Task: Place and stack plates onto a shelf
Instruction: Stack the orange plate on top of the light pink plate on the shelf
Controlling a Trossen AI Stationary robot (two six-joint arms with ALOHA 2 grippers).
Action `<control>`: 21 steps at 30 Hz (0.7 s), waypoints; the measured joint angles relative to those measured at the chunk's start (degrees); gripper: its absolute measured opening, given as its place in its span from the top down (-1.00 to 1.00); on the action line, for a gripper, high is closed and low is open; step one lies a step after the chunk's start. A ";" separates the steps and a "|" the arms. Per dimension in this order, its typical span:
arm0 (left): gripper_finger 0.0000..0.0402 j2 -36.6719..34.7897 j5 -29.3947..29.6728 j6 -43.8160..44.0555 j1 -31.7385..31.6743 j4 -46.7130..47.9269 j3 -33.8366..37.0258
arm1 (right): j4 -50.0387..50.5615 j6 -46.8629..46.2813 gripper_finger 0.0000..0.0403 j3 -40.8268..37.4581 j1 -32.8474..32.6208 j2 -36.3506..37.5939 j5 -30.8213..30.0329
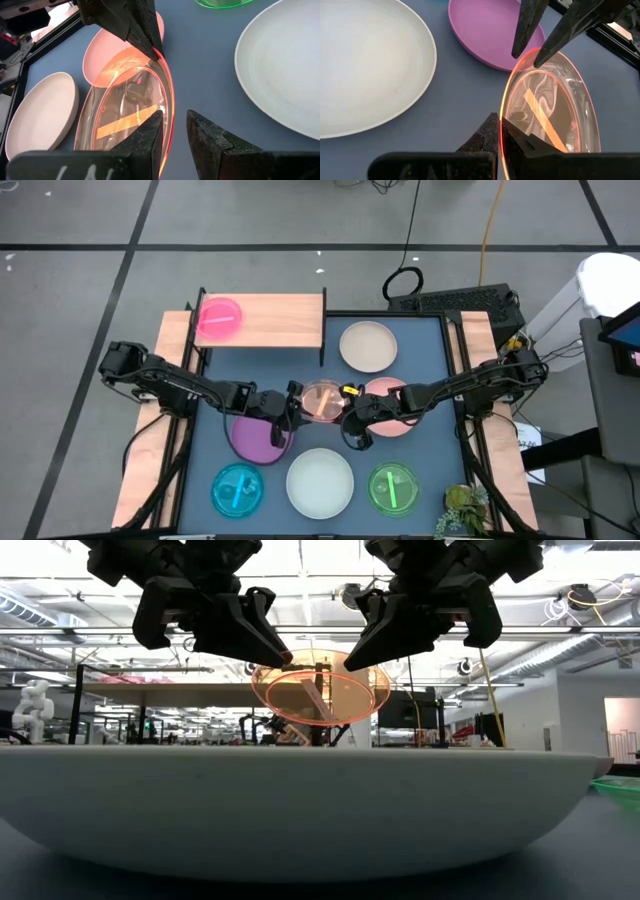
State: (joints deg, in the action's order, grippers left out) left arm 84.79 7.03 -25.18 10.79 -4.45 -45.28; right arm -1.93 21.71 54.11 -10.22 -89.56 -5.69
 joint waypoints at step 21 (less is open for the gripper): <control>0.57 0.00 -1.25 1.49 -0.70 0.00 0.00 | 0.00 0.02 1.00 0.00 0.00 0.00 -0.17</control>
State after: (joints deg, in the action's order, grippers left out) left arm 84.79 5.78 -23.68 10.09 -4.45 -45.28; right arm -1.93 21.74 54.11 -10.22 -89.56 -5.87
